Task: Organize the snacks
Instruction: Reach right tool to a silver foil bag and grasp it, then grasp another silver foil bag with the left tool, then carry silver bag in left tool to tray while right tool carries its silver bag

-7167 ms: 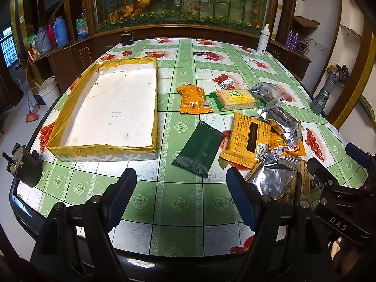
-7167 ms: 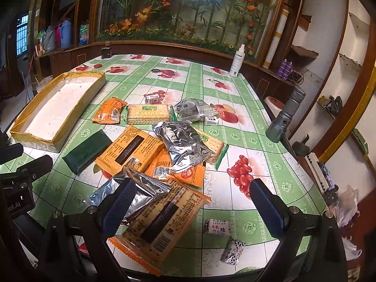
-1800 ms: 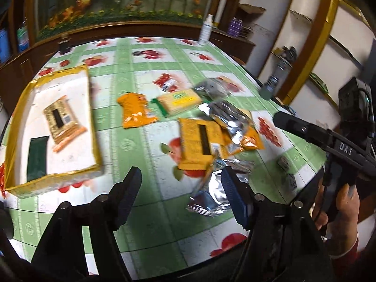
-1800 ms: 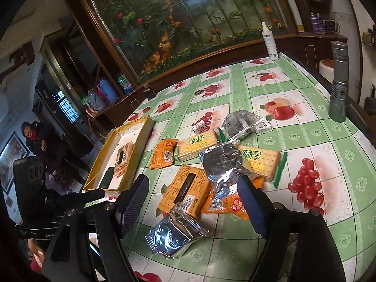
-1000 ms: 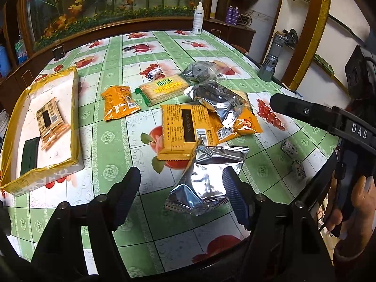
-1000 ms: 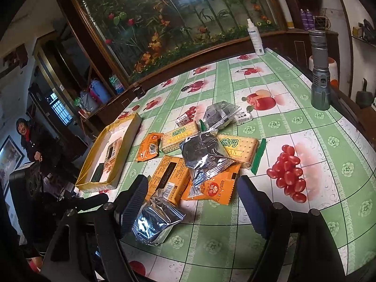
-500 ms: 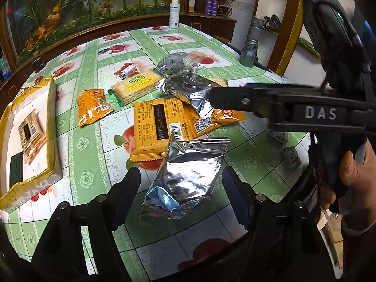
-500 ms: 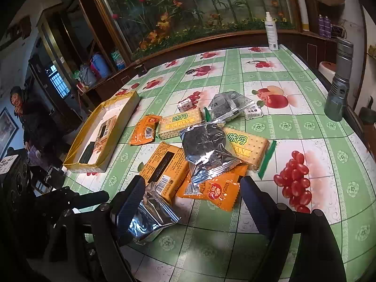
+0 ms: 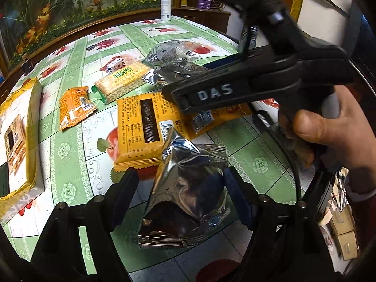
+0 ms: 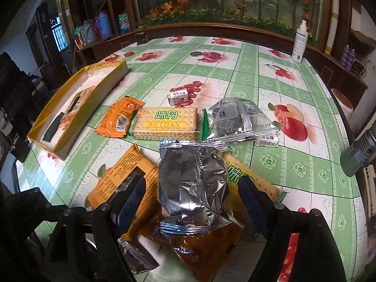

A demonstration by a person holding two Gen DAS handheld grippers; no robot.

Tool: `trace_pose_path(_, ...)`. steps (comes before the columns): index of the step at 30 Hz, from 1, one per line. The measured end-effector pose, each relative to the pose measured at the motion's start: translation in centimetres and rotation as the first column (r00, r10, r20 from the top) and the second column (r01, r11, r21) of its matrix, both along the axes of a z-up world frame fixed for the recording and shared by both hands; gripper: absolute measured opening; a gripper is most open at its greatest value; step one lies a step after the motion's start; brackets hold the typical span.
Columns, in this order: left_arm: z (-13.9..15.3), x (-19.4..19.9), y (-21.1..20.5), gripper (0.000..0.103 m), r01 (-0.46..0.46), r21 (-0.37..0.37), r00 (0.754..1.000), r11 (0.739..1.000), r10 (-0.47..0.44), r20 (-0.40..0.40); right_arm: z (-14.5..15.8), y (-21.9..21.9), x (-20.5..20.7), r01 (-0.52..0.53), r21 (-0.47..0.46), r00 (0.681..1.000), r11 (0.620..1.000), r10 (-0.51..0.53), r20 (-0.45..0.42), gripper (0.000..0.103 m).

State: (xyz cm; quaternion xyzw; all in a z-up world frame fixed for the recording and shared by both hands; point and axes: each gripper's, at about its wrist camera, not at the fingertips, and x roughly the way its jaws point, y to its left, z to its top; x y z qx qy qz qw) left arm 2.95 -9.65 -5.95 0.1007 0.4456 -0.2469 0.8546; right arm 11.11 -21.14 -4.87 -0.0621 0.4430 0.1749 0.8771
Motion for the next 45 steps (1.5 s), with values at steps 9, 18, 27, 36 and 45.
trace_pose_path(9, 0.3, -0.3, -0.9, 0.075, 0.046, 0.019, 0.999, 0.999, -0.046, -0.003, -0.3, -0.1, 0.2, 0.009, -0.004, 1.0, 1.0, -0.009, 0.003, 0.063)
trace_pose_path(18, -0.2, 0.0, -0.1, 0.057, -0.038, 0.092, 0.999, 0.995, 0.04, -0.013, 0.3, -0.3, -0.2, 0.02, 0.033, 1.0, 0.999, -0.02, 0.014, 0.06)
trace_pose_path(27, 3.6, -0.6, 4.7, 0.057, -0.218, 0.051, 0.974, 0.975, 0.214, 0.079, 3.8, 1.0, -2.4, -0.004, 0.034, 0.996, 0.999, 0.001, 0.087, 0.06)
trace_pose_path(36, 6.0, 0.1, 11.0, 0.058, -0.466, 0.047, 0.871, 0.884, 0.449, 0.2, 5.8, 5.8, -3.1, -0.074, -0.015, 0.987, 0.997, 0.076, 0.142, 0.06)
trace_pose_path(45, 5.9, 1.2, 15.1, 0.058, -0.575, 0.032, 0.807, 0.817, 0.56, 0.189, 6.6, 10.3, -3.0, -0.14, -0.051, 0.975, 0.989, 0.147, 0.169, 0.06)
